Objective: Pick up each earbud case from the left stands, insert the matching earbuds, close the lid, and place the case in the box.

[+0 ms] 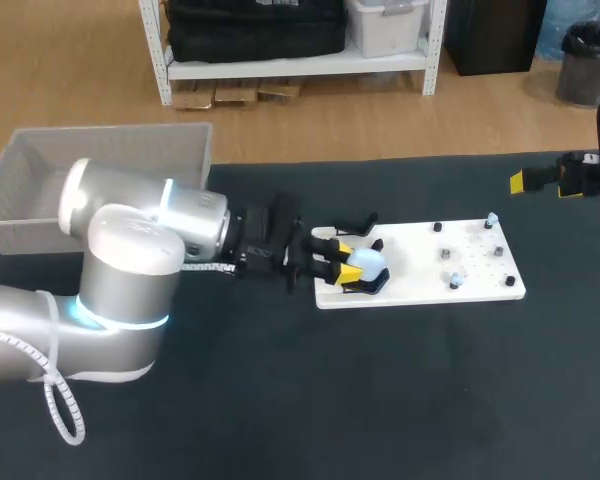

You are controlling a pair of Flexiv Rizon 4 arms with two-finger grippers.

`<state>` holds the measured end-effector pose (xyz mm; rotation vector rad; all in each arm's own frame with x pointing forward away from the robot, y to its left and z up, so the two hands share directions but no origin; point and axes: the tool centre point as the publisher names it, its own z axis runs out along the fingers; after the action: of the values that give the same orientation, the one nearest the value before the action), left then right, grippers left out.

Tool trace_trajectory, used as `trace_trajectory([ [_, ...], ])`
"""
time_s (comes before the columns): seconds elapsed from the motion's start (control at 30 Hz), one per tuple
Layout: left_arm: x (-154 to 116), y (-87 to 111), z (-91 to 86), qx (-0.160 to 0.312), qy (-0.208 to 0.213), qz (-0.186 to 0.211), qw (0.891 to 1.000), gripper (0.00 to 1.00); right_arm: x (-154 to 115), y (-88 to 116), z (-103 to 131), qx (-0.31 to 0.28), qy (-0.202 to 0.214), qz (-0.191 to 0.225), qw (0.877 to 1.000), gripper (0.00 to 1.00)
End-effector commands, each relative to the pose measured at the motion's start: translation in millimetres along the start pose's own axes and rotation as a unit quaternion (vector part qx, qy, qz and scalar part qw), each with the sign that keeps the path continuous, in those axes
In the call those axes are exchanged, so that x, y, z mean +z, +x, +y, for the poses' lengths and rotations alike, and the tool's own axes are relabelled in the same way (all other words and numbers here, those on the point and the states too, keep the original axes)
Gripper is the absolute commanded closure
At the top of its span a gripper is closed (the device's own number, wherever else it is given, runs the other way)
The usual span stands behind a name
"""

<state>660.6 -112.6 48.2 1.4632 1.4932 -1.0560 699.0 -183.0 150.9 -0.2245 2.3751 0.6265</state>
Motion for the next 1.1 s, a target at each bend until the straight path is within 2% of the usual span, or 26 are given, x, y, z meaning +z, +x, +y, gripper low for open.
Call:
trace_trajectory([
  [0.03, -14, -10.9, -11.2, 0.007, -0.004, -0.021, 1.000, 1.00, 0, 0, -1, -0.001, -0.002, 0.000, 1.000, 0.00],
  [0.27, -18, -45.4, -22.7, 0.015, -0.005, -0.081, 0.997, 1.00, 0, 0, -1, -0.001, -0.002, 0.000, 1.000, 0.00],
  [0.57, -14, -72.4, -29.6, 0.010, -0.009, -0.141, 0.990, 1.00, 0, 0, -1, -0.001, -0.002, 0.000, 1.000, 0.00],
  [1.1, -14, -72.4, -29.6, 0.010, -0.009, -0.141, 0.990, 1.00, 0, 0, -1, -0.001, -0.002, 0.000, 1.000, 0.00],
])
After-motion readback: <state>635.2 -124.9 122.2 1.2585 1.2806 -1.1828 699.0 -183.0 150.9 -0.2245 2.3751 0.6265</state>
